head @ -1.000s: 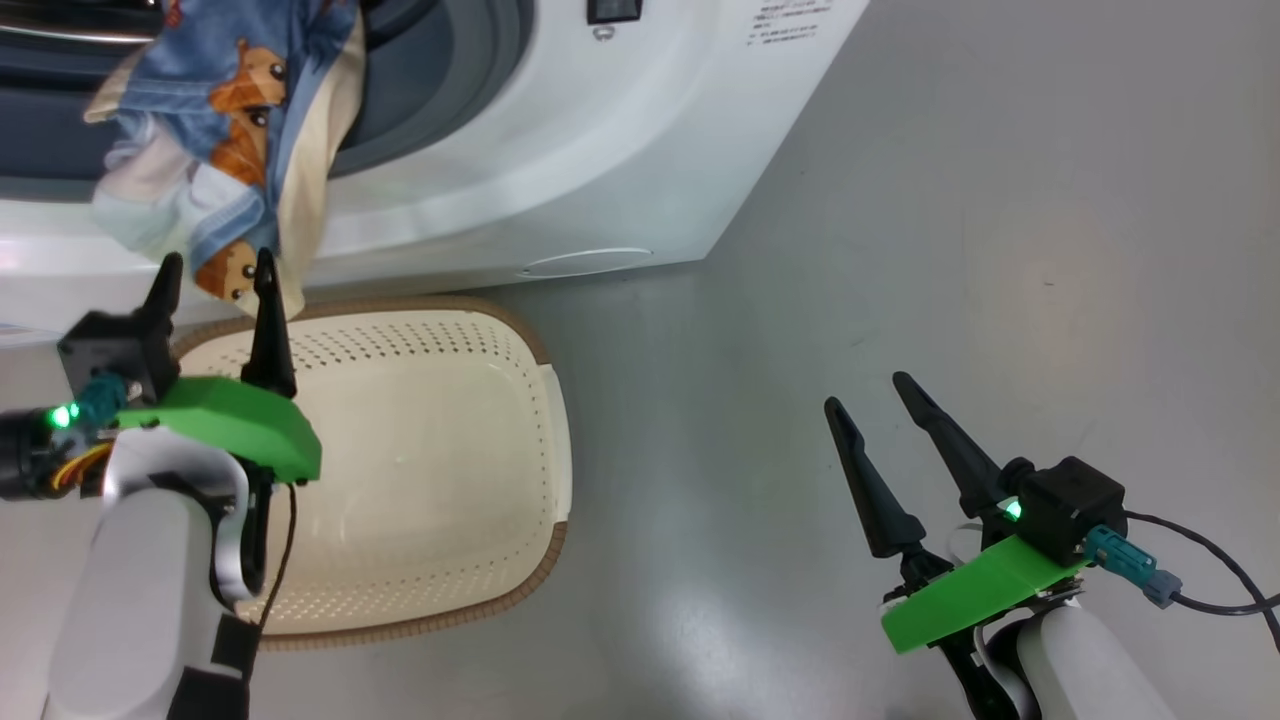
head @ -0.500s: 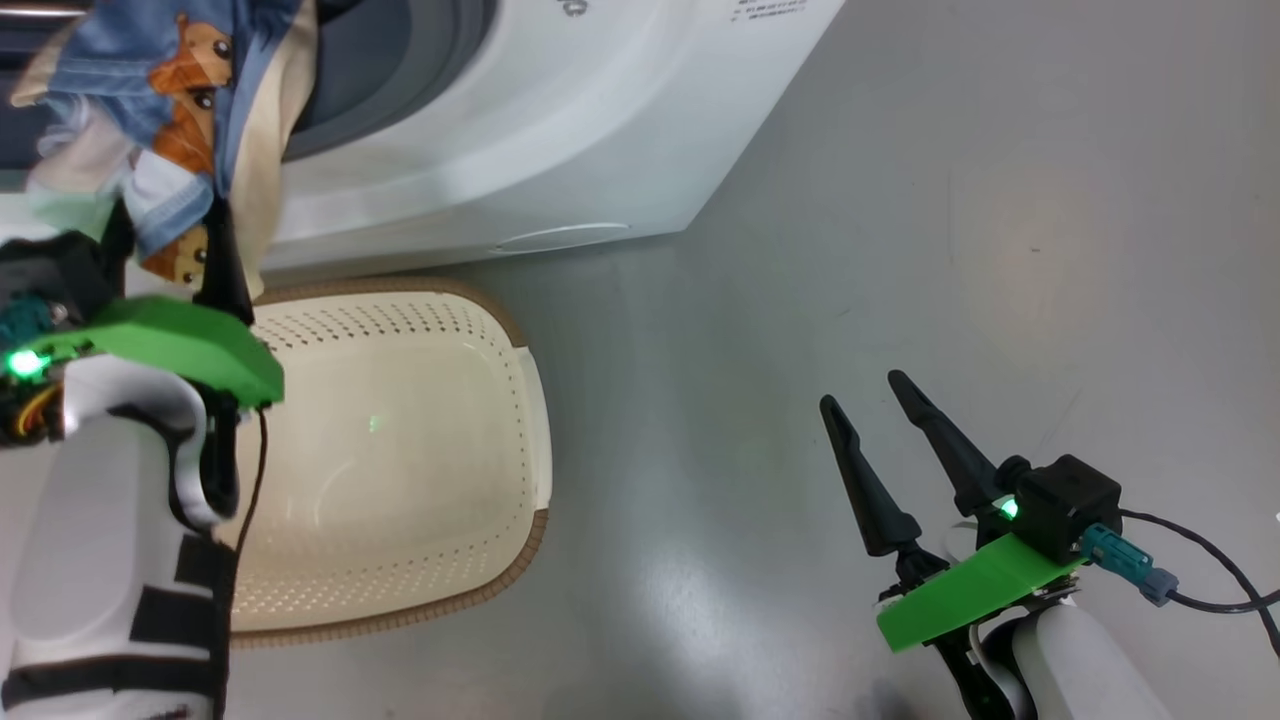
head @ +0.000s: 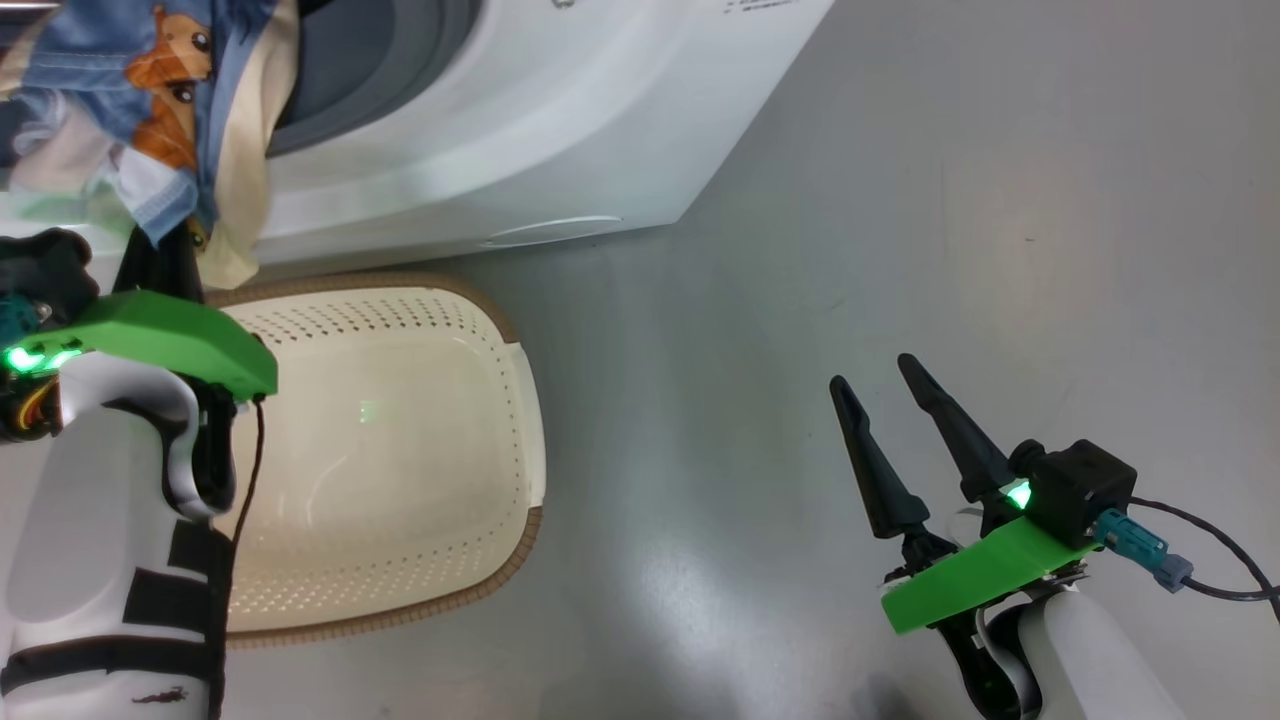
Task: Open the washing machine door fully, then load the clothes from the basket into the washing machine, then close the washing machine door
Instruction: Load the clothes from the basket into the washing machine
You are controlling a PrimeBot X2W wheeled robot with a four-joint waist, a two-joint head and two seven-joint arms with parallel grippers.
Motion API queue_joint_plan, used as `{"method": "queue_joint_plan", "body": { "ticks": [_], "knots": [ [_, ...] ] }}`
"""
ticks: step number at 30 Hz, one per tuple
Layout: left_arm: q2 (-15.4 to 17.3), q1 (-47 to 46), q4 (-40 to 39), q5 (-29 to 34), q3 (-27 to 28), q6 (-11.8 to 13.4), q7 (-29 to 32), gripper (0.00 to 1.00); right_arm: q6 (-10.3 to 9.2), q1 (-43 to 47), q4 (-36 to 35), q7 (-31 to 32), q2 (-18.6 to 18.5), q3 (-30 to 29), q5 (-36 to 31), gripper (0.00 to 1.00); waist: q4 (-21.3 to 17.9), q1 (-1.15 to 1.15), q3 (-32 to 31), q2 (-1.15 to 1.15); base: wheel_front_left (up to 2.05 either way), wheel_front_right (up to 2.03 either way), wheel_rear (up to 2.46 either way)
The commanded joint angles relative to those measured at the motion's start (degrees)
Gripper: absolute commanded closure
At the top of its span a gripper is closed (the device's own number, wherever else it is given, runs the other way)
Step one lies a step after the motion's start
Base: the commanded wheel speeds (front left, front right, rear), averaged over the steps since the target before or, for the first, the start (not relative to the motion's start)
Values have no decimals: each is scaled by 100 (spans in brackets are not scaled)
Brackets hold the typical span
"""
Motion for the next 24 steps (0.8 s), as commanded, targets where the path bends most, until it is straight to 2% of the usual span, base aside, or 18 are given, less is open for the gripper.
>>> {"method": "queue_joint_plan", "body": {
  "ticks": [1,11,15,24],
  "knots": [
    [311,-165,-275,-15,193,-29,-216,100,9,79,-91,-27,35,102,5,0,28,0,-22,0,0,0,0],
    [301,91,-1133,144,28,-35,-432,100,9,185,-36,-27,61,82,12,0,179,0,-280,0,0,0,0],
    [386,-75,-1282,201,-49,-12,-207,100,9,165,-24,-27,62,125,16,0,174,0,-284,0,0,0,0],
    [552,-962,-1035,256,-204,-56,313,100,9,101,-39,-27,33,164,64,0,19,0,-94,0,0,0,0]
  ]
}}
